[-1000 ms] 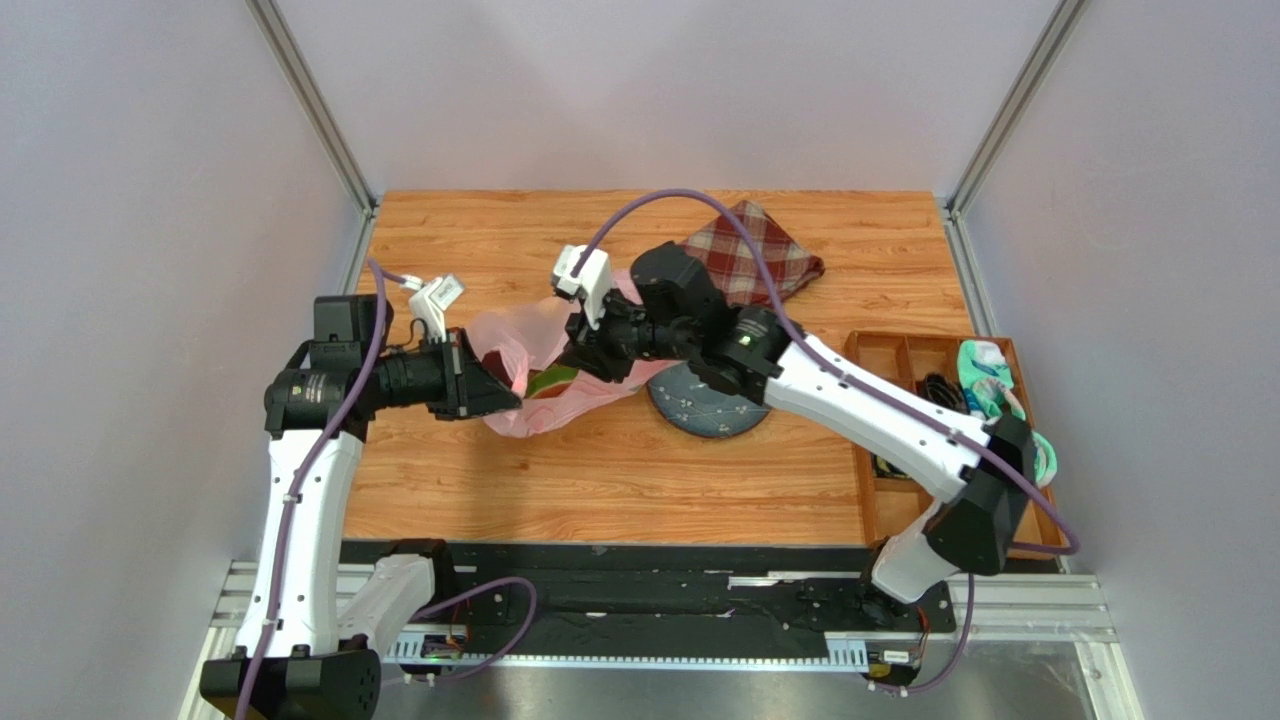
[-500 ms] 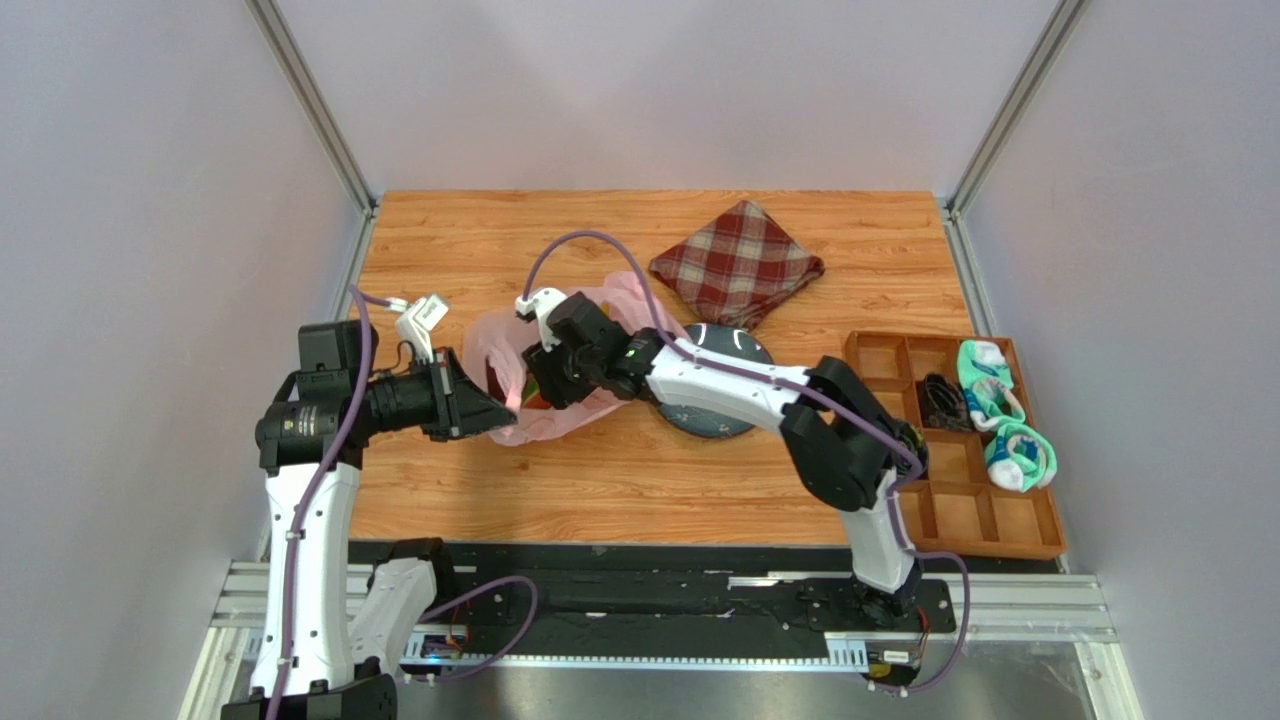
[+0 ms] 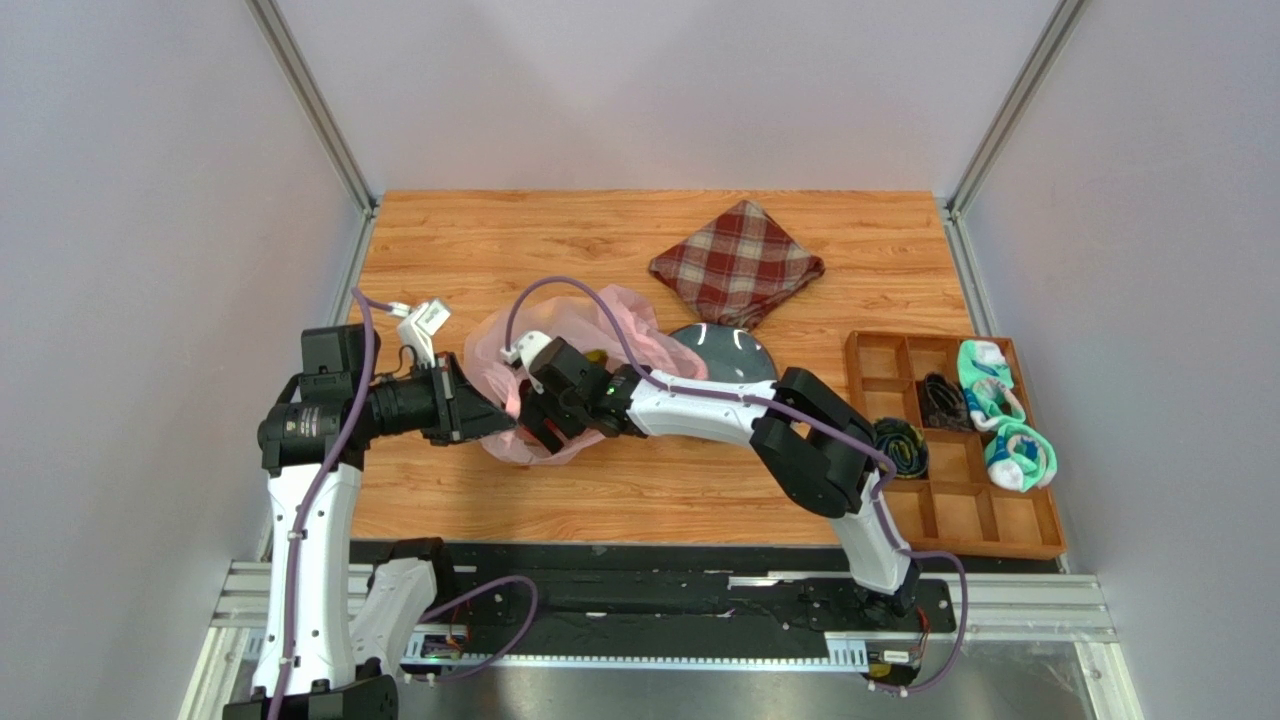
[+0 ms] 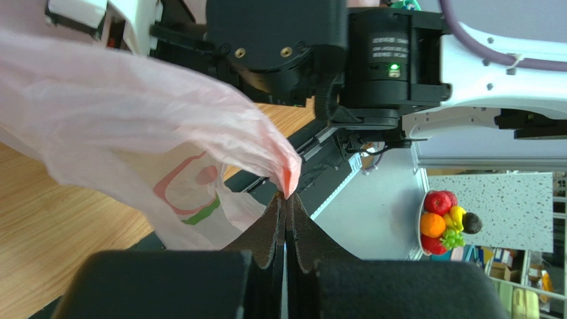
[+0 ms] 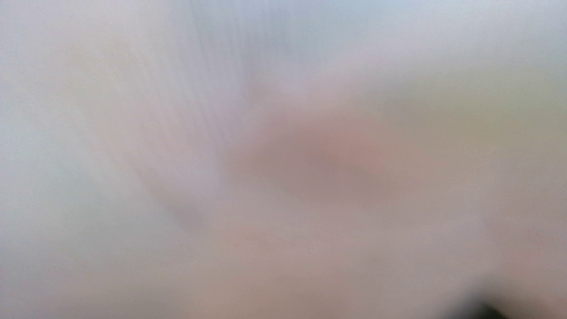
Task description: Take the fake fruits out of the plastic bag
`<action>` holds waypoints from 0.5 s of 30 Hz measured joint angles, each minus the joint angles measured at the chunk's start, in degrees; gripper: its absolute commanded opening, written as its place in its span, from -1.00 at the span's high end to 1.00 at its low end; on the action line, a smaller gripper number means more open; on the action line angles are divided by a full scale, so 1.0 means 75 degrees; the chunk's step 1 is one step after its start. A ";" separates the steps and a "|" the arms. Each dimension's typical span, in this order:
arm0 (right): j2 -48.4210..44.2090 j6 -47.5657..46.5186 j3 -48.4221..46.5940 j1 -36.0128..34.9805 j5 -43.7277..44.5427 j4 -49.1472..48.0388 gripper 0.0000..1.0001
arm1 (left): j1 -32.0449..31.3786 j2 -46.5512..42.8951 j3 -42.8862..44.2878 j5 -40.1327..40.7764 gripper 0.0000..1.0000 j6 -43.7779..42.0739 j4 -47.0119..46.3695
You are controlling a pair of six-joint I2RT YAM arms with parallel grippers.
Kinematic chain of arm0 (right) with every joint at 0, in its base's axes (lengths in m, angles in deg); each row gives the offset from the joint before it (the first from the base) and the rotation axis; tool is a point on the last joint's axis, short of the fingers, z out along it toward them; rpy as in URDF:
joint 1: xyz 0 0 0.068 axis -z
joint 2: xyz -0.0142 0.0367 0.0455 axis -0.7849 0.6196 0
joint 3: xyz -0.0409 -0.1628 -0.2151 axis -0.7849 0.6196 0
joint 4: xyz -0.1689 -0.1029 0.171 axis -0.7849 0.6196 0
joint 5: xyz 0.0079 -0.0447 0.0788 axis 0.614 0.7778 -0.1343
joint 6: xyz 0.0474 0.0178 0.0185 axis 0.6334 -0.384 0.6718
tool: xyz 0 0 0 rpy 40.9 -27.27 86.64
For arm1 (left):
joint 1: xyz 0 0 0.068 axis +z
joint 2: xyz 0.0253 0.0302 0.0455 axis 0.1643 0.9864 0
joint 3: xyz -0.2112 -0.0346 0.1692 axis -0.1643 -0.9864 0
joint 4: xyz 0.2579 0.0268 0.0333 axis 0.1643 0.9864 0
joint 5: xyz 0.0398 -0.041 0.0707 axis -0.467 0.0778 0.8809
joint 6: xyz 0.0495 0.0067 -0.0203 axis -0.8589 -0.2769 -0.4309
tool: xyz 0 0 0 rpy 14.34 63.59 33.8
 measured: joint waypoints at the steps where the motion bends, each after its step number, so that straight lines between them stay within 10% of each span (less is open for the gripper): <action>1: 0.0009 -0.0073 -0.0175 0.0006 0.0102 0.0006 -0.69 | 0.0000 0.0032 -0.0006 0.0000 1.00 -0.0009 -0.0006; 15: 0.0883 -0.0157 -0.1107 0.0122 0.0551 -0.0504 -0.71 | 0.0000 0.0230 -0.0009 0.0006 1.00 -0.0111 0.0000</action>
